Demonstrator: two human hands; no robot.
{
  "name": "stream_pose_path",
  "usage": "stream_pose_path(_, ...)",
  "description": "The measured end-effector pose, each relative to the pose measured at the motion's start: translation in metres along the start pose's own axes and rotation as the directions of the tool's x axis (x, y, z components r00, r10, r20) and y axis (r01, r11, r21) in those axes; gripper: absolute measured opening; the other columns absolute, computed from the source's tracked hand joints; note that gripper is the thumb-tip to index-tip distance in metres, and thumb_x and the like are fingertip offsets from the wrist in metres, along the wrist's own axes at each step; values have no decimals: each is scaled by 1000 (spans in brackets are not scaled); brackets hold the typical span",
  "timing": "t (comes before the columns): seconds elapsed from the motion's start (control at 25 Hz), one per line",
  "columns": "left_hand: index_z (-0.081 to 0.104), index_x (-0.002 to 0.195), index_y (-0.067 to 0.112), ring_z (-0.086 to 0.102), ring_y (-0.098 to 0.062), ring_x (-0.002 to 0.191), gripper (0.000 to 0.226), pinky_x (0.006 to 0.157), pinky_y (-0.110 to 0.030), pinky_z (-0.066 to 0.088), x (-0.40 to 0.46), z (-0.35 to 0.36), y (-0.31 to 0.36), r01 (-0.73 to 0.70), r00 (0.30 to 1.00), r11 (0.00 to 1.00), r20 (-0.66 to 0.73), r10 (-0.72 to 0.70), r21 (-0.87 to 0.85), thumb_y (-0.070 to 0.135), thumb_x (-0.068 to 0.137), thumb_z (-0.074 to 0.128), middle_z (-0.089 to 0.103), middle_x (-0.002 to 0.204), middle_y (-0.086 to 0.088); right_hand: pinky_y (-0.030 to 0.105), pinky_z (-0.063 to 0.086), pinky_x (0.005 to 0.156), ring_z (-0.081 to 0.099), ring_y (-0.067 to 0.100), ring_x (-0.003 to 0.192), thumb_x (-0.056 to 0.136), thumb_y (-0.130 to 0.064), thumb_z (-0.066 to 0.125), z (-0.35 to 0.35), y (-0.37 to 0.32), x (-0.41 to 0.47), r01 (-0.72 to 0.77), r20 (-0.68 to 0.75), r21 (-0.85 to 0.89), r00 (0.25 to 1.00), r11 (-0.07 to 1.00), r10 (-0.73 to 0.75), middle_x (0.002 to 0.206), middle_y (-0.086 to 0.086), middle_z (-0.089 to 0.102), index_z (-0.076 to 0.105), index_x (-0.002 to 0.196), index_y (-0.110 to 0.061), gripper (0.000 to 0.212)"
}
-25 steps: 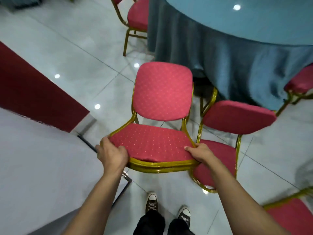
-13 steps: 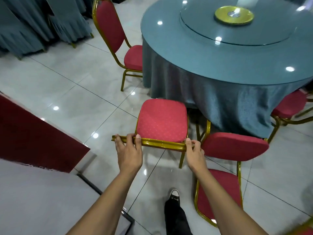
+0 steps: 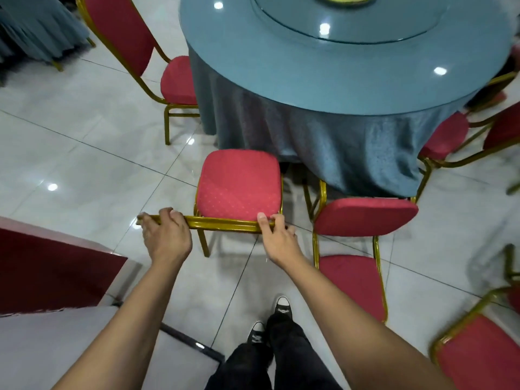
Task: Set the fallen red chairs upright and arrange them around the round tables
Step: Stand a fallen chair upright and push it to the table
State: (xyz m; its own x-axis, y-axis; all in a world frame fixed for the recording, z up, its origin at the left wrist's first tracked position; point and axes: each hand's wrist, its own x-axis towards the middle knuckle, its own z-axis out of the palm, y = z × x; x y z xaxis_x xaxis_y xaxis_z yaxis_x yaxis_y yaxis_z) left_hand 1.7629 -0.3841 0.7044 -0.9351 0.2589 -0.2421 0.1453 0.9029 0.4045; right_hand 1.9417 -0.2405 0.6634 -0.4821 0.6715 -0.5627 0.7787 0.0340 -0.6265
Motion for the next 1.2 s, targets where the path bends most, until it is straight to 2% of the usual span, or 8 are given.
stream_pose_path(0.04,55,131,1,23,-46,143,44,120,-54,17,-6,0,8,-27,999,1000,-31,27,10,23,106,25,34,151,-32,52,38,107,44,40,127,93,-77,19,-3,4,-1,19,-3,-8,1000,1000,-19,136,22,44,35,138,-31,66)
stream_pose_path(0.12,63,121,6,34,-39,139,40,118,-53,22,-27,4,26,-224,973,968,-32,229,113,27,104,34,51,140,-23,48,41,104,49,34,123,99,-67,29,-12,13,-7,89,-40,-22,995,996,-90,133,16,50,43,135,-28,55)
stream_pose_path(0.24,64,108,19,41,-34,134,26,119,-58,8,-71,20,52,-455,889,860,53,456,231,34,99,46,62,123,-9,40,45,99,55,24,115,101,-41,49,-32,29,-29,252,-188,-16,950,967,-251,128,7,53,53,131,-22,35)
stream_pose_path(0.36,62,103,22,50,-32,115,18,115,-53,24,-108,37,75,-605,796,782,81,600,148,33,95,50,63,111,-8,38,46,95,55,22,115,98,-26,54,-57,52,-52,290,-336,-42,897,956,-287,129,3,51,54,132,-22,35)
stream_pose_path(0.44,60,104,23,50,-29,107,15,102,-46,36,-127,52,86,-666,741,744,145,655,41,31,95,52,62,110,-5,41,46,98,54,21,115,96,-21,56,-76,72,-66,270,-385,-39,885,962,-264,129,3,52,55,133,-21,37)
stream_pose_path(0.72,63,114,23,45,-28,115,22,100,-41,39,-207,116,133,-653,688,751,335,643,-100,31,98,50,56,123,-3,36,49,96,55,16,113,96,-22,56,-153,170,-101,184,-474,15,867,983,-156,132,-2,49,55,131,-31,37)
stream_pose_path(1.0,62,112,25,49,-24,115,19,98,-40,42,-318,192,200,-520,780,838,309,544,-162,29,98,50,57,121,0,26,42,90,53,11,113,96,-25,54,-241,302,-106,193,-397,-23,899,981,-186,124,-10,49,53,129,-33,34)
stream_pose_path(1.2,62,112,25,51,-19,118,19,104,-40,42,-399,262,203,-397,807,889,375,456,-229,23,97,51,58,118,3,37,50,95,58,13,111,96,-22,54,-276,407,-112,153,-314,-19,937,988,-151,120,-6,52,56,127,-30,31)
